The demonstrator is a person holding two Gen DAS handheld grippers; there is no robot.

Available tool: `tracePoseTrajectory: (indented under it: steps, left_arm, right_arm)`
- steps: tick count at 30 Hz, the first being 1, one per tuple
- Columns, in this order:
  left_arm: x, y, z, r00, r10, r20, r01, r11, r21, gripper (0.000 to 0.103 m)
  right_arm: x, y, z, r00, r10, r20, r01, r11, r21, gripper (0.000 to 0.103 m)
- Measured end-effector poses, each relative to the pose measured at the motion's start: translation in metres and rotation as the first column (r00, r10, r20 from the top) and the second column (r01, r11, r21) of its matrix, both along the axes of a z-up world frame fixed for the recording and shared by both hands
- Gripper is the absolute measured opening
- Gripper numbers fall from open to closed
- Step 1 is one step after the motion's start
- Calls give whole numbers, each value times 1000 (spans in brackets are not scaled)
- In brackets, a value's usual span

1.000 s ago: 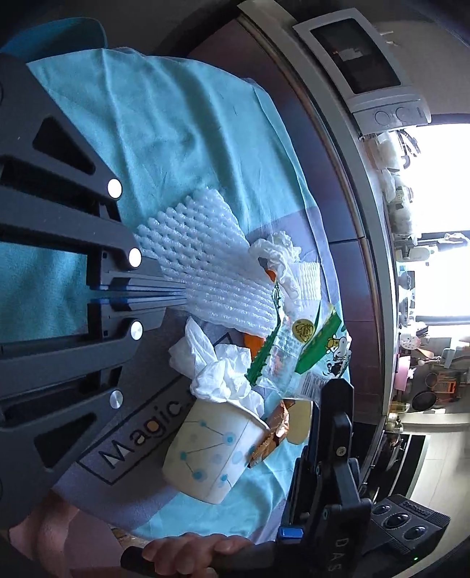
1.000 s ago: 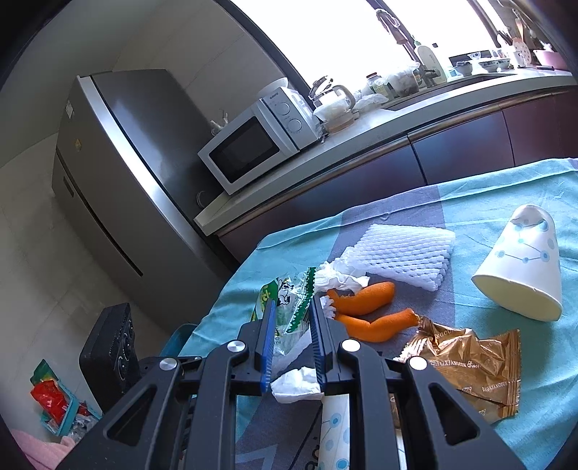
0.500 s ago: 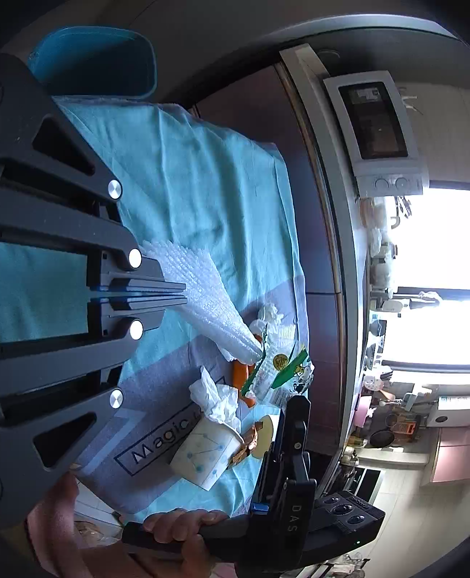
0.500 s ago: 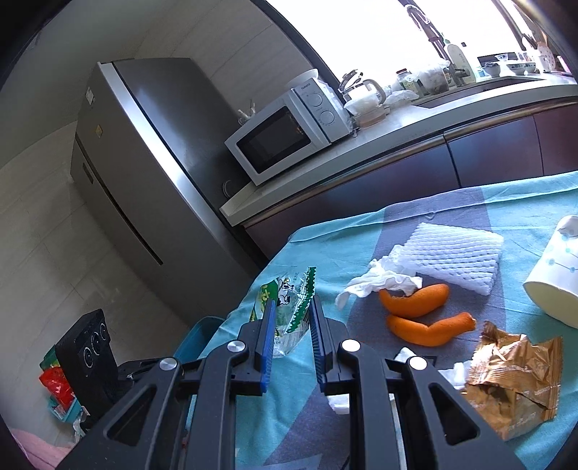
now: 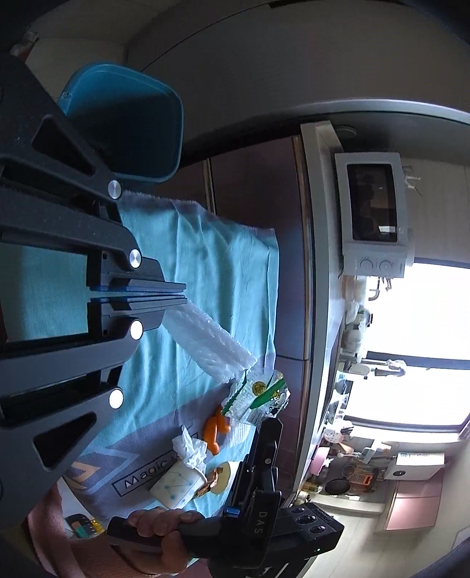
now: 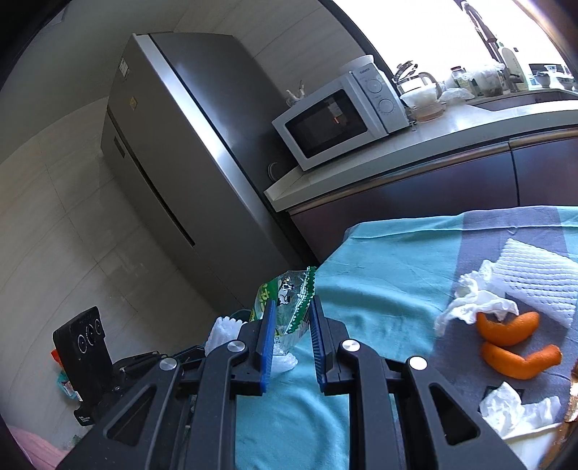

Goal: Collect trash
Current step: 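Carry the foam net and bag over the blue bin and release both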

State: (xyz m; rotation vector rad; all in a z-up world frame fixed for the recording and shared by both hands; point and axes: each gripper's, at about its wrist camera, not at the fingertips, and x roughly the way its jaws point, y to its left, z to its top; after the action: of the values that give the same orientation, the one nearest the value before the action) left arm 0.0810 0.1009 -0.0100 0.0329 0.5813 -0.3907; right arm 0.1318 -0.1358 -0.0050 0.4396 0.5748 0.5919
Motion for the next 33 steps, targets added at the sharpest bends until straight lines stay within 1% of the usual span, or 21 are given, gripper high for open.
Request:
tracePoseTrajectory:
  steps: [6,10,15,19,25,27,33]
  left_arm:
    - [-3,46,12,994,108,30,-108,994,-16,2]
    - [0,78,17,980,195,42,-195,981,-18,2]
    - [5,115,14,958,283,34,-283,959,-9,2]
    - [13,136,0,943,333,-2,-333,943,9,2]
    - [31,163,-34,910,406,-86,-405,914,26,2]
    - [37,170,-46,898,425,-113,-424,905,34,2]
    - [56,184,-74,870,463,-169,-461,886,53,2]
  right_arm:
    - [16,36,4,997,72,4,-72,997,-10,18]
    - [29,60,1,992,127,-9,-128,992,-6,18]
    - [48,101,-7,980,196,-36,-197,980,-41,18]
    - [67,136,-16,968,241,-72,-247,965,-83,18]
    - [92,188,-33,947,289,-141,-310,937,-163,18]
    - [99,204,-39,941,294,-164,-324,925,-199,18]
    - [113,237,-57,925,304,-227,-359,895,-264,18]
